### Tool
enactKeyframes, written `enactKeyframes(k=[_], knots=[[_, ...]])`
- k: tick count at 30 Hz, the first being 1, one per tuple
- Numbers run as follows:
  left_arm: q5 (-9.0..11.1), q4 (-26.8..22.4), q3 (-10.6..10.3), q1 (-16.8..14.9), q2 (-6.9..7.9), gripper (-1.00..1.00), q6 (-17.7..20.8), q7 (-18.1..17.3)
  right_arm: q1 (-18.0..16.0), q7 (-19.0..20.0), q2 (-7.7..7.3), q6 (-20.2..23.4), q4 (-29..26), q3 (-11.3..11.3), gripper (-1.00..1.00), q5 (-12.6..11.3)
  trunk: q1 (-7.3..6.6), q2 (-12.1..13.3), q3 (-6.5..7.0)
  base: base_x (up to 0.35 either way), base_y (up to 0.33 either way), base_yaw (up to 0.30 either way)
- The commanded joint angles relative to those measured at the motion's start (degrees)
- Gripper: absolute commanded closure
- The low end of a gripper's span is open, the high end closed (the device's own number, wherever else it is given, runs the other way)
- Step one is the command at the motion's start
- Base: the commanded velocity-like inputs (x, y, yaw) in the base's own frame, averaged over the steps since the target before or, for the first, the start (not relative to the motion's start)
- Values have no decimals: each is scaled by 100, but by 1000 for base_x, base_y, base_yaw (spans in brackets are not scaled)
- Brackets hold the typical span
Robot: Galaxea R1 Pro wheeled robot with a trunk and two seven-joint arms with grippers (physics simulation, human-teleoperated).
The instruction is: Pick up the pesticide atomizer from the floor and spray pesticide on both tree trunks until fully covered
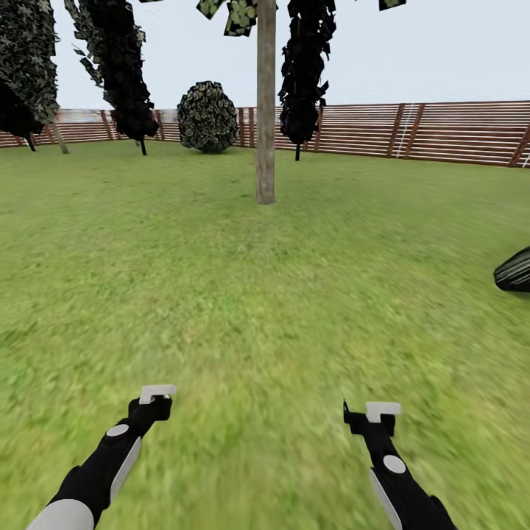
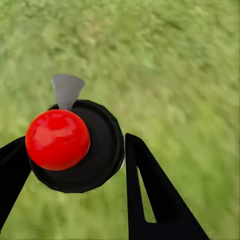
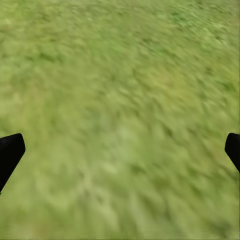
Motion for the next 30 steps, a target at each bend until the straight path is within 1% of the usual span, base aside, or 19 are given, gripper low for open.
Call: enactKeyframes(k=[1,30], knots=[[0,3,0,0,0,100,0,0,-1,0,0,0,1,0,-100,0,0,0,0,339,0,0],[0,3,0,0,0,100,0,0,2,0,6,1,12,1,-100,9,0,0,0,339,0,0]])
